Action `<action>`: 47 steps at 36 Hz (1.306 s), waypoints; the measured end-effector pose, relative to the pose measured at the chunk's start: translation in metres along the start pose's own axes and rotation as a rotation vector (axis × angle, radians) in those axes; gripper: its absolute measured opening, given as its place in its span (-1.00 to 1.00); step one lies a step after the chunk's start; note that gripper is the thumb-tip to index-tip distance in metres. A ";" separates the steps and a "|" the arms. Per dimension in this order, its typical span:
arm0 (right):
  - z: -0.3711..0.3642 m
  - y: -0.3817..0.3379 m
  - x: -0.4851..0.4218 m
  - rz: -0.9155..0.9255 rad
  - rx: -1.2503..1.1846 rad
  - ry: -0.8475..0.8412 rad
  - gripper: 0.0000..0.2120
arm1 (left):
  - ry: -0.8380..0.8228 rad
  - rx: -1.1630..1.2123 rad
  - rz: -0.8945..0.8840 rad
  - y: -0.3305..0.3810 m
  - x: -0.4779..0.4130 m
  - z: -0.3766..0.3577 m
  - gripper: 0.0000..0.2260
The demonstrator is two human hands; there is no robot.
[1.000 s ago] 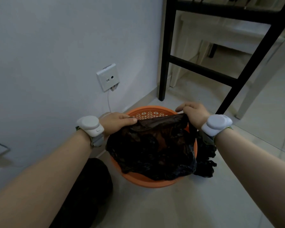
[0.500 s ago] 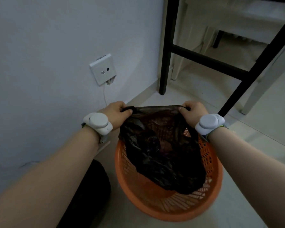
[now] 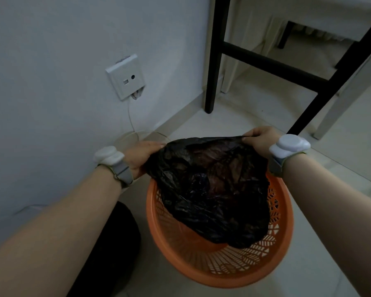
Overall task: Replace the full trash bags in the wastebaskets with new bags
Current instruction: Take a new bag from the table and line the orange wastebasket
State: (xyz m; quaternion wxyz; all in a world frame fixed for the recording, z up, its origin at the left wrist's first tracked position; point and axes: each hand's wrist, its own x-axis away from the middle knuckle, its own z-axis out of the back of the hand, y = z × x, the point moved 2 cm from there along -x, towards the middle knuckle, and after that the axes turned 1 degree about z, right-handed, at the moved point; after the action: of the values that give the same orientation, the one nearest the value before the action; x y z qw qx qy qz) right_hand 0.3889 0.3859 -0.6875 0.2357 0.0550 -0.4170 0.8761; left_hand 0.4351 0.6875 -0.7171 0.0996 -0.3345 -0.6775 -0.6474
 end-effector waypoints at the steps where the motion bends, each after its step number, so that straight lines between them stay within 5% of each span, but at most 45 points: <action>1: 0.001 0.003 -0.001 -0.019 -0.005 -0.009 -0.87 | -0.005 -0.020 -0.020 -0.003 -0.001 0.001 -0.82; 10: 0.007 0.026 -0.003 -0.150 0.040 -0.083 -0.78 | 0.228 -0.457 -0.055 -0.023 -0.005 0.006 -0.91; 22: 0.012 0.047 0.020 -0.258 0.031 -0.040 -0.76 | 0.232 -1.069 -0.071 -0.013 0.006 0.005 -0.76; 28: 0.038 0.039 0.037 -0.180 -0.225 -0.145 -0.75 | 0.416 -0.981 -0.553 0.028 0.033 -0.027 -0.83; 31: 0.052 0.040 0.041 -0.058 -0.186 -0.063 -0.75 | 0.312 -1.119 -0.793 0.039 0.054 -0.060 -0.82; 35: 0.060 0.029 0.063 0.268 0.151 0.034 -0.88 | -0.065 -1.253 -0.841 0.016 0.076 -0.105 -0.80; 39: 0.053 0.022 0.093 0.604 0.456 -0.170 -0.75 | -0.305 -1.743 -0.750 -0.027 0.086 -0.125 -0.49; 42: 0.042 0.034 0.099 0.533 0.758 -0.259 -0.50 | -0.388 -1.960 -0.634 -0.051 0.089 -0.125 -0.35; 47: 0.052 0.040 0.100 0.589 0.653 -0.096 -0.87 | -0.346 -2.022 -0.613 -0.066 0.086 -0.118 -0.87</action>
State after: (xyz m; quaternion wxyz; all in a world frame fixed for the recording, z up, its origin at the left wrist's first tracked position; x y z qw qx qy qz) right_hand 0.2776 0.3618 -0.6527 -0.0735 0.0460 -0.1269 0.9881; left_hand 0.2965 0.6085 -0.7054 -0.4882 -0.1645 0.1135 -0.8496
